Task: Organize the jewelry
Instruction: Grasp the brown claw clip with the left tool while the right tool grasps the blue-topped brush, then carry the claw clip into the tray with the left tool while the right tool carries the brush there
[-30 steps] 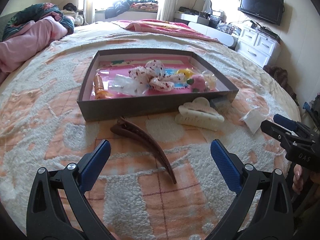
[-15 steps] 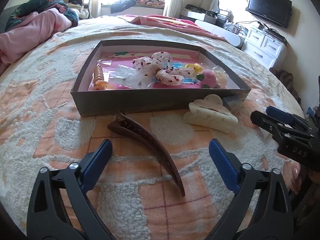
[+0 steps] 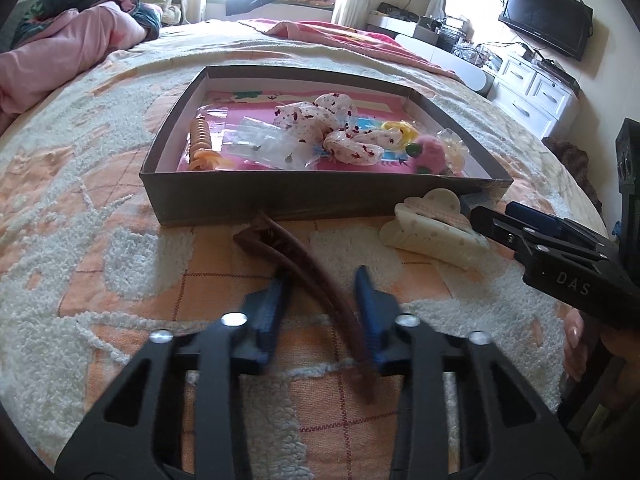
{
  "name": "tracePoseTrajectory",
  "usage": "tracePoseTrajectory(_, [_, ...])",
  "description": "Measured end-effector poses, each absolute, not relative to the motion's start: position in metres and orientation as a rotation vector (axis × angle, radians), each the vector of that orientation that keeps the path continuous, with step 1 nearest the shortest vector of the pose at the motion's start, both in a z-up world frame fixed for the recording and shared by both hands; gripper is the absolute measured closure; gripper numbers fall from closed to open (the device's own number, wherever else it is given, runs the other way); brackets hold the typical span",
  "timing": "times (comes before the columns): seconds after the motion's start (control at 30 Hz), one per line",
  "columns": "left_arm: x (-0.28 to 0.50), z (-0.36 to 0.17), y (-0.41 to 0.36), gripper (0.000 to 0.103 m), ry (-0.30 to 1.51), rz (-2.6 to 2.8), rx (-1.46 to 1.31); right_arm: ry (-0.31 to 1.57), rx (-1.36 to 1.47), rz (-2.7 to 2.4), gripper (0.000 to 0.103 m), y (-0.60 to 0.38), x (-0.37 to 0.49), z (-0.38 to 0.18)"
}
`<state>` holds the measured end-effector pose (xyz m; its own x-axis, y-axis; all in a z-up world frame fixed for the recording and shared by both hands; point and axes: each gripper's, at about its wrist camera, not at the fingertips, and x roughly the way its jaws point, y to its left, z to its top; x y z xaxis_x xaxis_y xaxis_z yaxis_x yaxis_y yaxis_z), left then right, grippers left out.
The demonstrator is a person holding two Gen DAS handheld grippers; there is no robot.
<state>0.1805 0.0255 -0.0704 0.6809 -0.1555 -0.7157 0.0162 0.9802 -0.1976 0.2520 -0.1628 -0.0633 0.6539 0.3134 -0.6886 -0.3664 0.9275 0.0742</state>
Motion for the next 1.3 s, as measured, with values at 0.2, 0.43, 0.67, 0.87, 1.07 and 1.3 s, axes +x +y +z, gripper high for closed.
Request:
tracePoseTrajectory(0.2, [0.175,-0.070,0.025,0.087,0.814,-0.121,-0.174,0.787,-0.049,0.413,0.043,-0.158,0.257,-0.065])
tracePoseTrajectory(0.43, [0.170,-0.069,0.024,0.092,0.811,-0.138,-0.175,0.811,-0.004,0.415,0.058,-0.166,0.263,-0.066])
tracePoseTrajectory(0.67, [0.169,-0.066,0.020,0.095,0.808,-0.155,-0.170,0.810,-0.038,0.404,0.059,-0.167,0.260,-0.068])
tracePoseTrajectory(0.87, [0.165,-0.062,0.015,0.096,0.803,-0.179,-0.160,0.792,-0.058,0.399,0.060,-0.169,0.251,-0.066])
tracePoseTrajectory(1.07, [0.161,-0.055,0.008,0.096,0.789,-0.208,-0.146,0.779,-0.031,0.389,0.060,-0.181,0.238,-0.060])
tracePoseTrajectory(1.3, [0.157,-0.046,0.005,0.096,0.763,-0.216,-0.134,0.759,-0.011,0.402,0.060,-0.187,0.222,-0.047])
